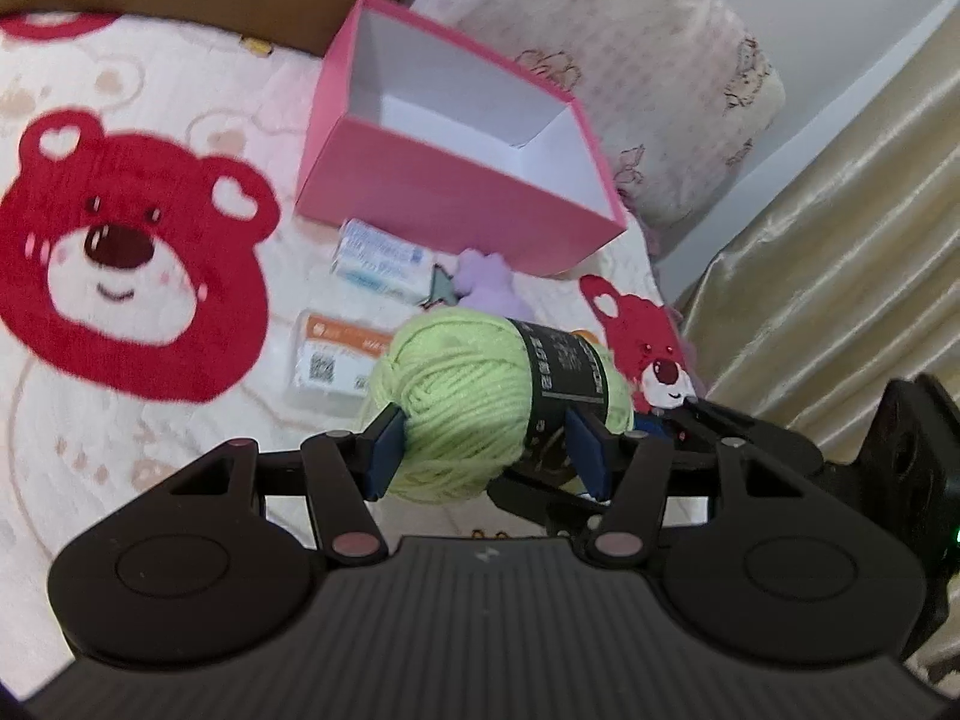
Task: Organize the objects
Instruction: 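Lift the yarn skein with the left tool and carry it into the pink box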
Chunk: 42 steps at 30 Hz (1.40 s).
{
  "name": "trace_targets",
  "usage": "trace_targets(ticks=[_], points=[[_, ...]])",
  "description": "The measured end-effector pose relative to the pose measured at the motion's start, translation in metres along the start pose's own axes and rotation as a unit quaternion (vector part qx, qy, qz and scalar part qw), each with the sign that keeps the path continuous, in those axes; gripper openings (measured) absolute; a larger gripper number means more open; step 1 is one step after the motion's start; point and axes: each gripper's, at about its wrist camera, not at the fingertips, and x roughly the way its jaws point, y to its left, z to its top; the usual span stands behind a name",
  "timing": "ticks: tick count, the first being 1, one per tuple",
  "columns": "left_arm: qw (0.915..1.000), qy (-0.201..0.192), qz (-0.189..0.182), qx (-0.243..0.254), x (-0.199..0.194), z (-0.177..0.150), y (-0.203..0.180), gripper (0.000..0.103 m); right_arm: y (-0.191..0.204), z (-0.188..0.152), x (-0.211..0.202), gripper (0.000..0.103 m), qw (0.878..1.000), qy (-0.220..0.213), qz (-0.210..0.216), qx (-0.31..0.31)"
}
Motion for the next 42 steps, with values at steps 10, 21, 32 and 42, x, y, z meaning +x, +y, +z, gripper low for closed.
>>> trace_targets(ticks=[10, 21, 32, 42], points=[[0.9988, -0.008, 0.006, 0.049, 0.0, 0.045, -0.05, 0.055, -0.03, 0.045, -0.031, 0.068, 0.999, -0.039, 0.001, -0.016], [0.9956, -0.022, -0.007, 0.091, 0.029, 0.115, -0.091, 0.056, -0.076, 0.113, -0.041, 0.068, 0.998, -0.031, -0.033, -0.053], [0.9972, -0.015, 0.002, 0.073, 0.109, 0.181, -0.069, 0.057, -0.139, 0.15, 0.019, 0.068, 0.997, -0.041, -0.047, -0.045], [0.999, 0.018, 0.017, 0.038, 0.203, 0.226, -0.028, 0.056, -0.206, 0.158, 0.108, 0.068, 1.0, 0.011, -0.017, -0.001]])
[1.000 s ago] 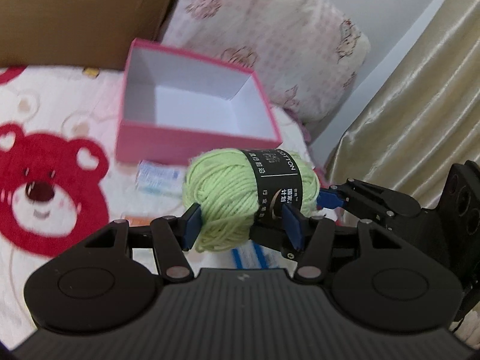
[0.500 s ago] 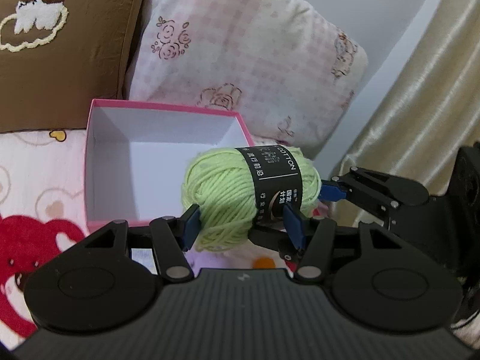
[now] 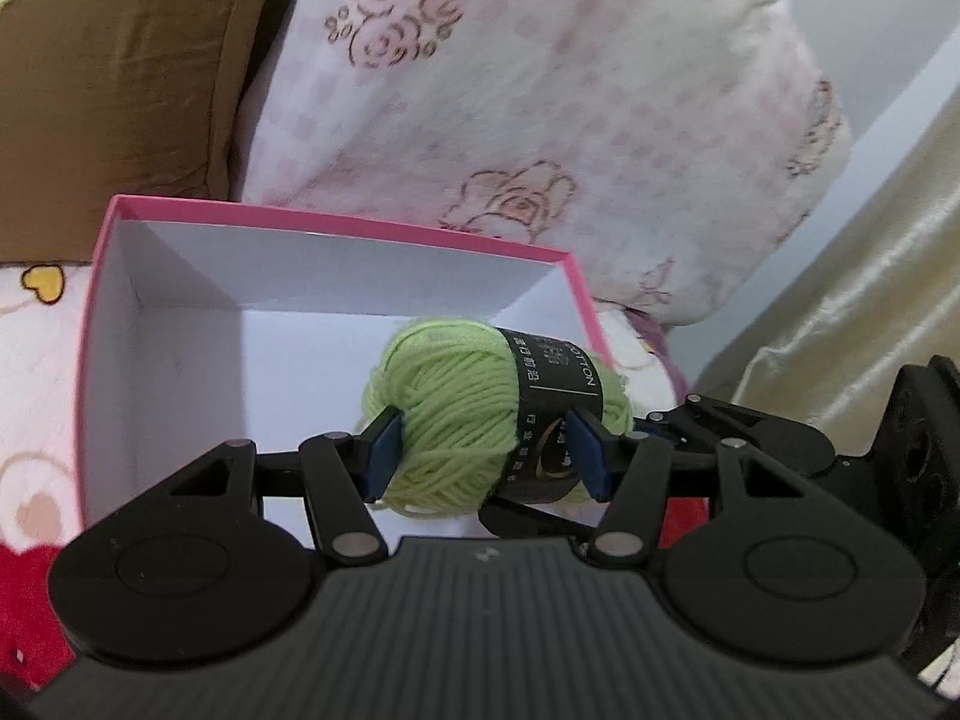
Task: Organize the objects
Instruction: 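Lift the yarn skein with the left tool and carry it into the pink box, then open the left tool to release the yarn inside the box and withdraw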
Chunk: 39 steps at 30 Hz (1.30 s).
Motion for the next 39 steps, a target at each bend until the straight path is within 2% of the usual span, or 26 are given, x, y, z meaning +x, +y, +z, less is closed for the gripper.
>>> trace_targets(ticks=[6, 10, 16, 18, 21, 23, 25, 28, 31, 33, 35, 37, 39], points=[[0.9995, 0.016, -0.002, -0.028, 0.039, 0.012, 0.015, 0.057, -0.015, 0.006, 0.033, 0.068, 0.999, 0.038, -0.034, -0.003], [0.9983, 0.028, -0.006, -0.051, 0.054, 0.015, 0.025, 0.057, -0.015, 0.009, 0.048, 0.068, 0.996, 0.061, -0.052, -0.044], [0.9968, 0.022, -0.012, -0.075, 0.06, 0.016, 0.037, 0.057, -0.012, 0.016, 0.062, 0.068, 0.991, 0.088, -0.064, -0.084], [0.9963, 0.023, -0.005, -0.083, 0.063, 0.015, 0.04, 0.057, -0.01, 0.015, 0.065, 0.071, 0.989, 0.094, -0.068, -0.093], [0.9938, 0.027, 0.031, -0.104, 0.071, 0.011, 0.049, 0.055, -0.005, 0.01, 0.071, 0.075, 0.984, 0.1, -0.073, -0.126], [0.9924, 0.03, 0.026, -0.116, 0.075, 0.007, 0.055, 0.051, -0.002, 0.005, 0.072, 0.075, 0.982, 0.101, -0.072, -0.143], [0.9899, 0.031, 0.014, -0.137, 0.077, 0.003, 0.06, 0.049, 0.0, 0.0, 0.072, 0.069, 0.981, 0.099, -0.07, -0.148], [0.9916, 0.02, 0.022, -0.126, 0.077, -0.003, 0.056, 0.044, 0.001, -0.007, 0.072, 0.057, 0.979, 0.093, -0.088, -0.161], [0.9921, 0.014, 0.021, -0.123, 0.08, -0.002, 0.049, 0.042, -0.001, -0.011, 0.07, 0.054, 0.979, 0.084, -0.096, -0.157], [0.992, 0.018, 0.02, -0.123, 0.086, 0.002, 0.043, 0.042, 0.0, -0.014, 0.072, 0.053, 0.974, 0.082, -0.12, -0.172], [0.9923, 0.026, 0.029, -0.117, 0.093, 0.006, 0.036, 0.042, 0.0, -0.016, 0.076, 0.051, 0.969, 0.084, -0.144, -0.184], [0.9938, 0.017, 0.046, -0.099, 0.094, 0.008, 0.026, 0.042, -0.004, -0.016, 0.077, 0.05, 0.969, 0.082, -0.153, -0.175], [0.9947, 0.014, 0.054, -0.086, 0.097, 0.009, 0.02, 0.042, -0.005, -0.016, 0.08, 0.044, 0.968, 0.079, -0.167, -0.171]])
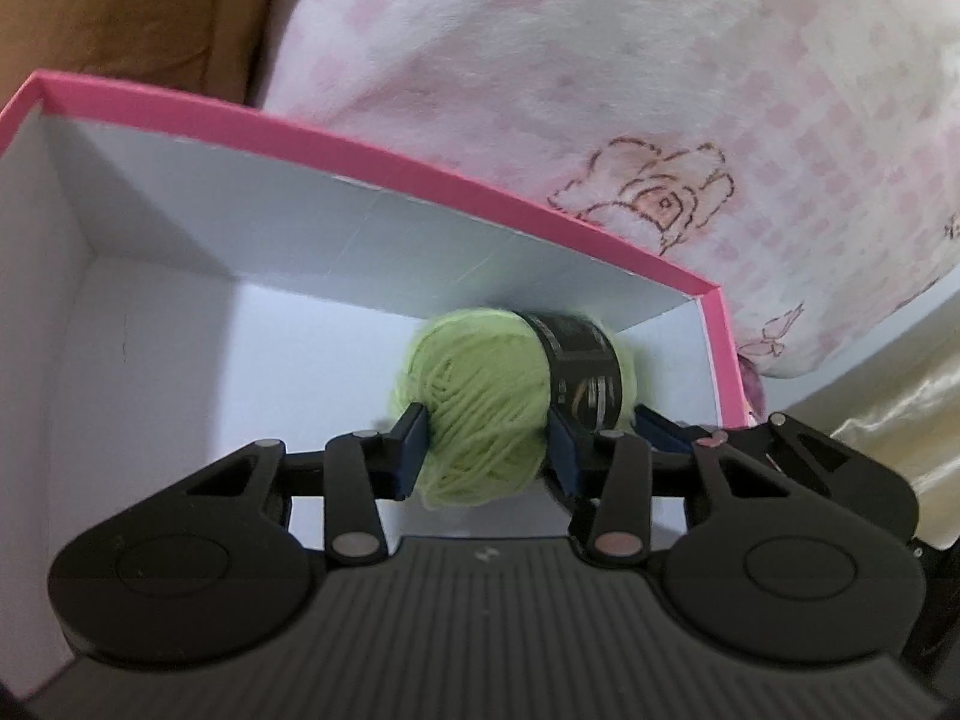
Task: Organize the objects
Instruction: 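Open the left tool to release the yarn inside the box and withdraw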
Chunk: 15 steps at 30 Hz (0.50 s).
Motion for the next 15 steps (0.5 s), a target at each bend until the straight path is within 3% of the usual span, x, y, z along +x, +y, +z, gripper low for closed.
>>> trace_targets(ticks=[2, 8, 15], points=[[0.9999, 0.001, 0.01, 0.003, 0.005, -0.001, -0.003, 0.042, 0.002, 0.0, 0.003, 0.044, 1.0, 0.002, -0.006, 0.004], [0.9997, -0.01, 0.022, 0.005, 0.005, 0.0, -0.004, 0.042, 0.002, -0.005, -0.013, 0.046, 0.999, -0.014, 0.03, 0.028], [0.9986, 0.004, 0.041, 0.033, -0.009, -0.005, -0.014, 0.046, -0.019, -0.026, -0.037, 0.054, 0.988, -0.026, 0.087, 0.126]])
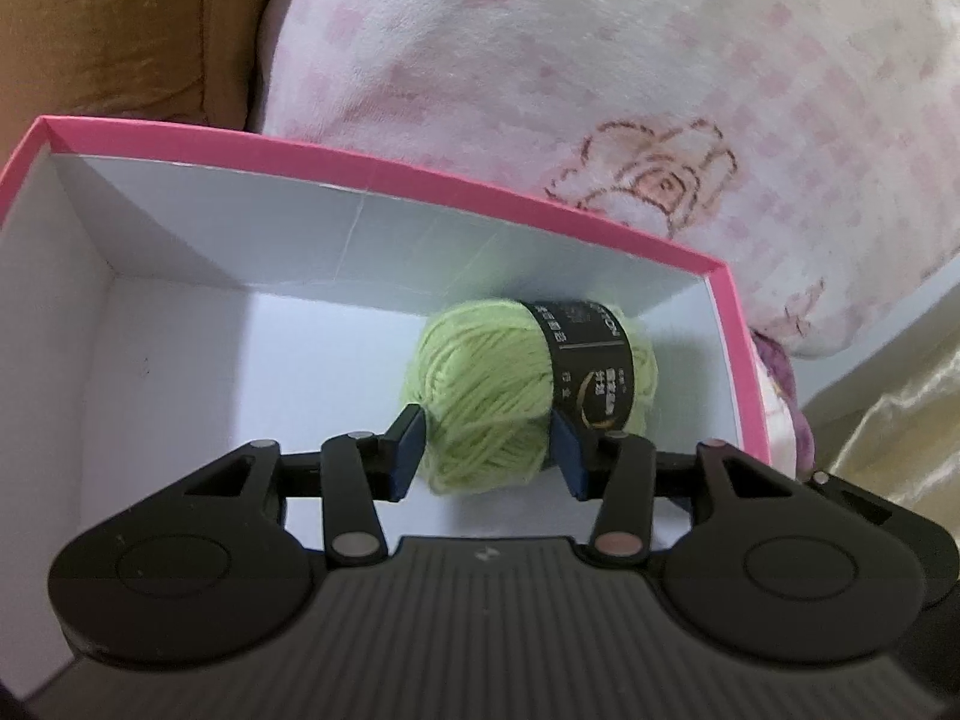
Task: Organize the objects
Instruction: 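Open the left tool to release the yarn inside the box and withdraw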
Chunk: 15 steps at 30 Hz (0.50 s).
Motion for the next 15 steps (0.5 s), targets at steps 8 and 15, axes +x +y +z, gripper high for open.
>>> trace_targets(ticks=[8, 15], points=[[0.9979, -0.006, 0.046, 0.046, -0.05, -0.02, -0.008, 0.066, 0.002, 0.006, -0.034, 0.06, 0.997, -0.032, 0.038, 0.061], [0.9965, -0.013, 0.044, 0.069, -0.115, -0.042, -0.015, 0.07, 0.014, 0.005, -0.077, 0.064, 0.996, -0.039, 0.042, 0.062]])
